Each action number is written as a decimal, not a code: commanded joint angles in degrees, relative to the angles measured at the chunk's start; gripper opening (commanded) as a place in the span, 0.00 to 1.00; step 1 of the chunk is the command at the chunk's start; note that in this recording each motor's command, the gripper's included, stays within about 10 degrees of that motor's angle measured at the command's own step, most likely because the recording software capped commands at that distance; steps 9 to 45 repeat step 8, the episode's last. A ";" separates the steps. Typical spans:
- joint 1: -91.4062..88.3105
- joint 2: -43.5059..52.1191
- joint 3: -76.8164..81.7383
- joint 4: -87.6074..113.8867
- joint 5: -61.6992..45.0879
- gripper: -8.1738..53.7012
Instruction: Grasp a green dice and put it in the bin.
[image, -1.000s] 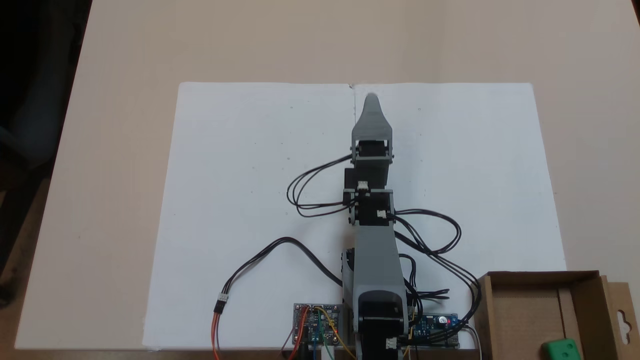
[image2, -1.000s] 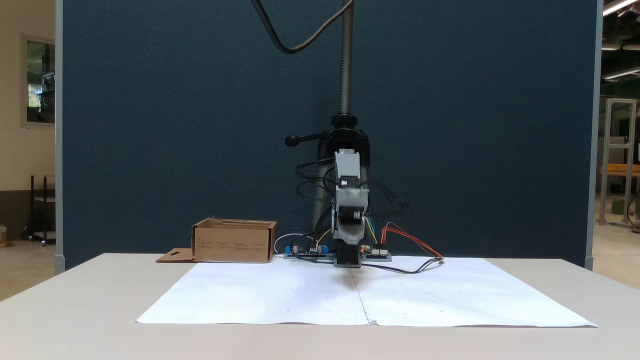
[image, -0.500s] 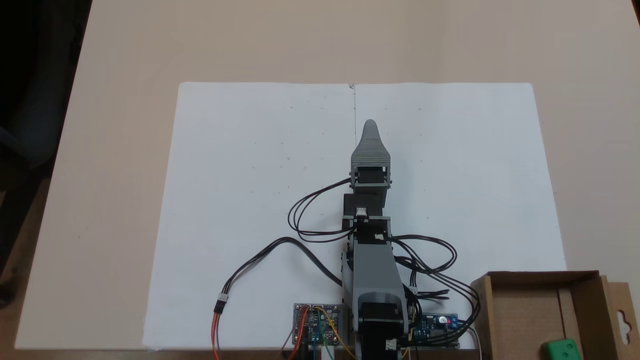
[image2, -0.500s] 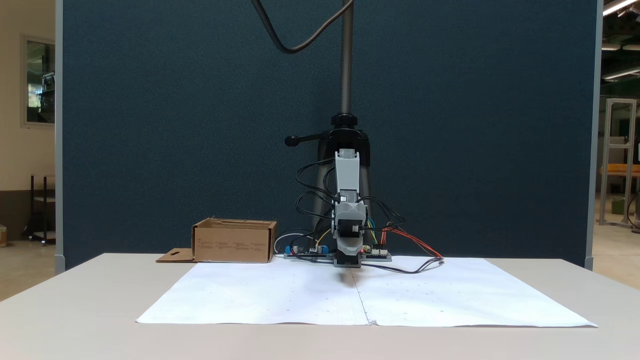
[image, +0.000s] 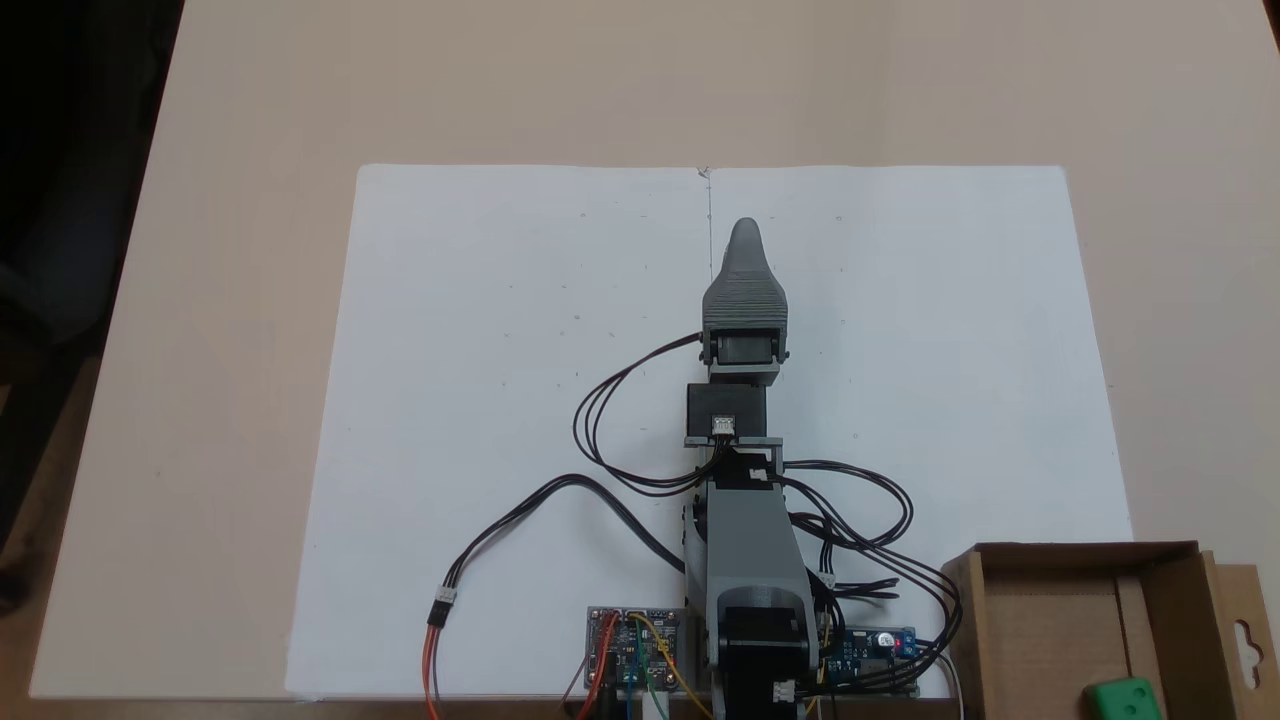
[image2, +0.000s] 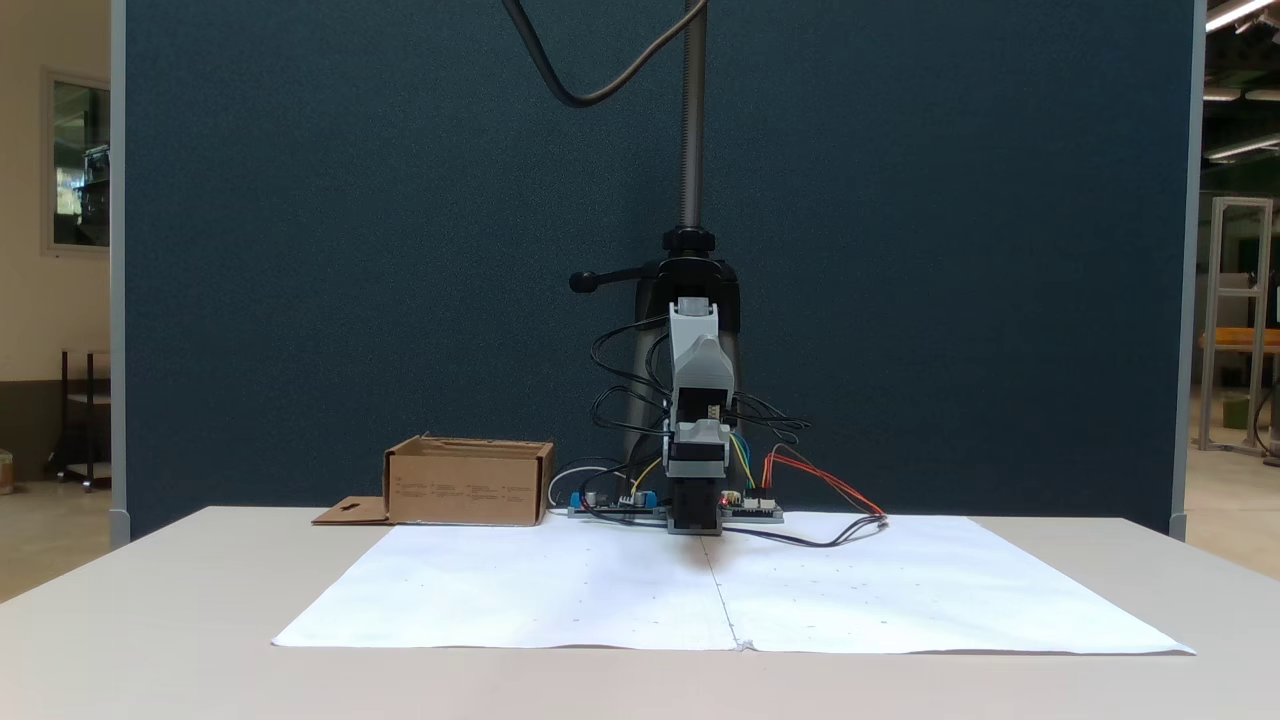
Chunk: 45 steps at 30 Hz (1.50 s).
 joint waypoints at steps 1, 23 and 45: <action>0.79 6.50 10.00 -10.00 -4.48 0.85; 0.53 6.50 10.00 -10.00 -4.39 0.85; 0.53 6.50 10.00 -10.00 -4.39 0.85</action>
